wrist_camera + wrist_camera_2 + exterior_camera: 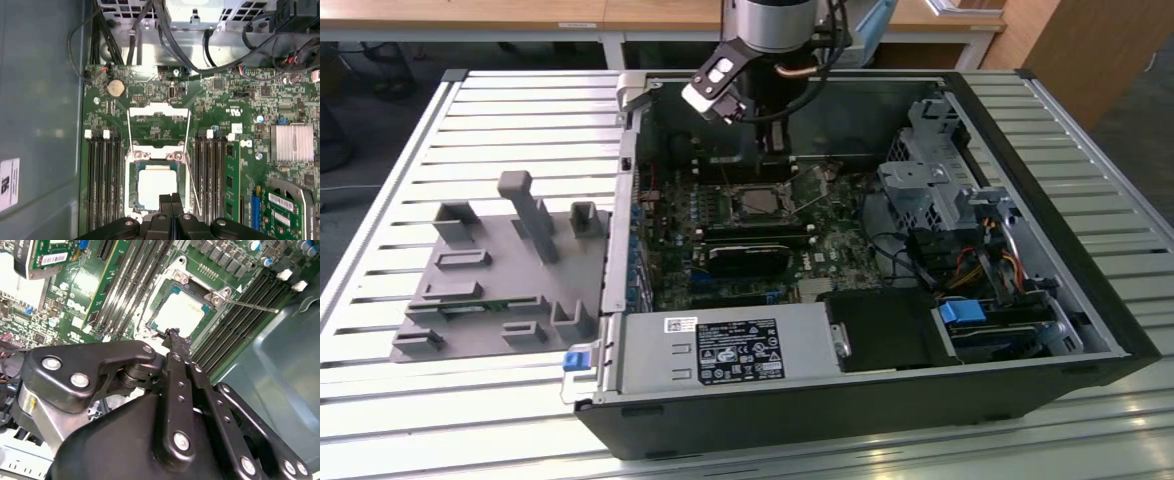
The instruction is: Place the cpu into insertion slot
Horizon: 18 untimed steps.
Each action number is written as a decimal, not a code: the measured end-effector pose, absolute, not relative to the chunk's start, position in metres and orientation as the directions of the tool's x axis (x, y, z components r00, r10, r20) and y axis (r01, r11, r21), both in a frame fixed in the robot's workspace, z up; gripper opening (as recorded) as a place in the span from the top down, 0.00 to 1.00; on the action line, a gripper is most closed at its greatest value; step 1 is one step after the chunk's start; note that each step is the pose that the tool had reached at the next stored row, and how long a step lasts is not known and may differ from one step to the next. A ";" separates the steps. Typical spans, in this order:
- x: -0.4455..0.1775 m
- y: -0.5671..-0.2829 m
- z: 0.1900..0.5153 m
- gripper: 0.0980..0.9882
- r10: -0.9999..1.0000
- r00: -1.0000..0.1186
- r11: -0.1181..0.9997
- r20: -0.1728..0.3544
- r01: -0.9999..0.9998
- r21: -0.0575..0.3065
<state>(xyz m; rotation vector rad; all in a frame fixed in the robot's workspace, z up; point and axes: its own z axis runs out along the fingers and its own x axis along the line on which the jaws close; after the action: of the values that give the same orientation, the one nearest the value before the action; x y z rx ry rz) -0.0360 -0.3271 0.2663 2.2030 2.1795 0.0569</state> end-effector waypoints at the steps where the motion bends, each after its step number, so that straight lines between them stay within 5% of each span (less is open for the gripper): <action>1: -0.032 -0.327 0.266 0.98 1.000 0.010 -0.010 -0.004 0.999 0.052; 18: 0.002 -0.327 0.260 0.98 0.999 -0.047 0.047 -0.003 0.998 0.045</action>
<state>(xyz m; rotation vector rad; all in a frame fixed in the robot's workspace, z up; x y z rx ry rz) 0.0015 -0.3269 0.2603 2.1455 2.2483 0.0480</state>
